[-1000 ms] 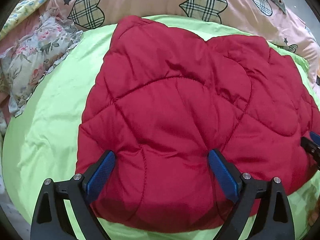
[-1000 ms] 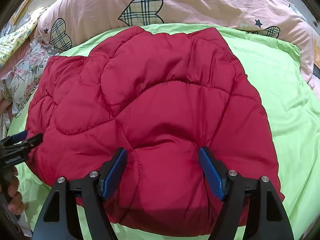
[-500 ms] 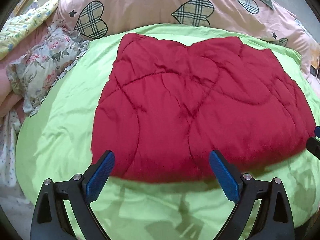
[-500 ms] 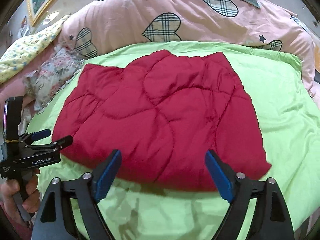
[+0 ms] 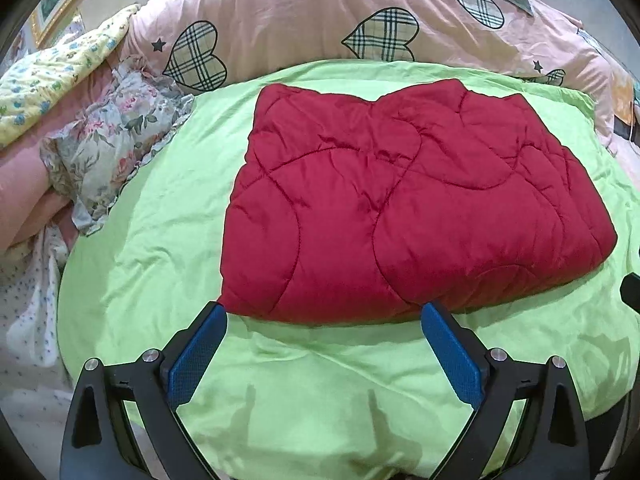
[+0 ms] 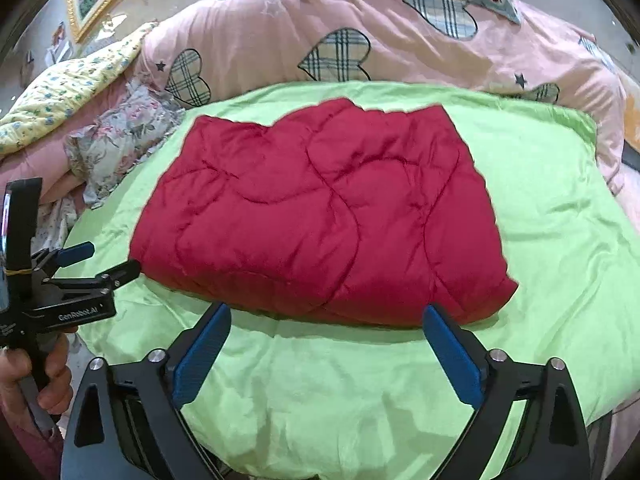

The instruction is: Fold large clothes

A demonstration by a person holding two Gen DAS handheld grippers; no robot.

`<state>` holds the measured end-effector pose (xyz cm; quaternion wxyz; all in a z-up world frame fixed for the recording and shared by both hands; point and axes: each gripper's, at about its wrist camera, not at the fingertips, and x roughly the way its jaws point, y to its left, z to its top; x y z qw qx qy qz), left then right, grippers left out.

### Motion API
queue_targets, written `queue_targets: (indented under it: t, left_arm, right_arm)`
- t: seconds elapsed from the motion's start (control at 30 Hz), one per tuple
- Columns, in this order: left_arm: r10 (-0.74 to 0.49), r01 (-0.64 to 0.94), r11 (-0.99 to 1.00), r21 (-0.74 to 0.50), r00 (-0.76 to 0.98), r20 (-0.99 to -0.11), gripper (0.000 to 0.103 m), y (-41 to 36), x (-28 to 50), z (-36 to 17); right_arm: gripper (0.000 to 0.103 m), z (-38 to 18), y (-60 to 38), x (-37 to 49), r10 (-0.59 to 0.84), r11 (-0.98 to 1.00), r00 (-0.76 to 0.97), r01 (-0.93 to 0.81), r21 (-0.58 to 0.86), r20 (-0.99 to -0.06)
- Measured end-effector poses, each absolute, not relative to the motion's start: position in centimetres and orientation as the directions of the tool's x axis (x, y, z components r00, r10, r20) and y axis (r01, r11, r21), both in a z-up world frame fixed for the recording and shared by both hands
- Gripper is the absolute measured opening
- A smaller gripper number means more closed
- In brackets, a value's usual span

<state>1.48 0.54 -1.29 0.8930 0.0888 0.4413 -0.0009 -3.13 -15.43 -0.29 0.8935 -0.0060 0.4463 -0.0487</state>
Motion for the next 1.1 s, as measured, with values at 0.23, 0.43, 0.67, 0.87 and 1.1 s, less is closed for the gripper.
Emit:
queue_targets:
  t: [0.23, 0.43, 0.67, 0.87, 1.1]
  left_arm:
    - [0.088, 0.106, 0.975, 0.197, 0.627, -0.774, 0.102, -0.1, 1.6, -0.2]
    - [0.085, 0.101, 0.977, 0.186, 0.619, -0.781, 0.102, 0.2, 3.0, -0.4]
    - [0.077, 0.107, 0.978, 0.177, 0.607, -0.791, 0.102, 0.7, 4.6, -0.9]
    - [0.076, 0.099, 0.981, 0.169, 0.602, -0.795, 0.102, 0.9, 5.4, -1.0]
    - [0.078, 0.085, 0.983, 0.16, 0.599, -0.797, 0.102, 1.3, 6.0, -1.3]
  right_arm:
    - [0.101, 0.5, -14.3, -2.0, -0.073, 0.997, 0.587, 0.038, -0.062, -0.806]
    - [0.101, 0.2, -14.5, -0.7, -0.069, 0.998, 0.578, 0.049, -0.05, -0.813]
    - [0.101, -0.7, -14.1, 0.6, -0.073, 0.997, 0.556, 0.041, -0.061, -0.828]
    - [0.101, -1.2, -14.2, 1.4, -0.074, 0.997, 0.541, 0.039, -0.063, -0.838]
    - [0.101, -1.6, -14.6, 1.9, -0.07, 0.997, 0.532, 0.046, -0.054, -0.844]
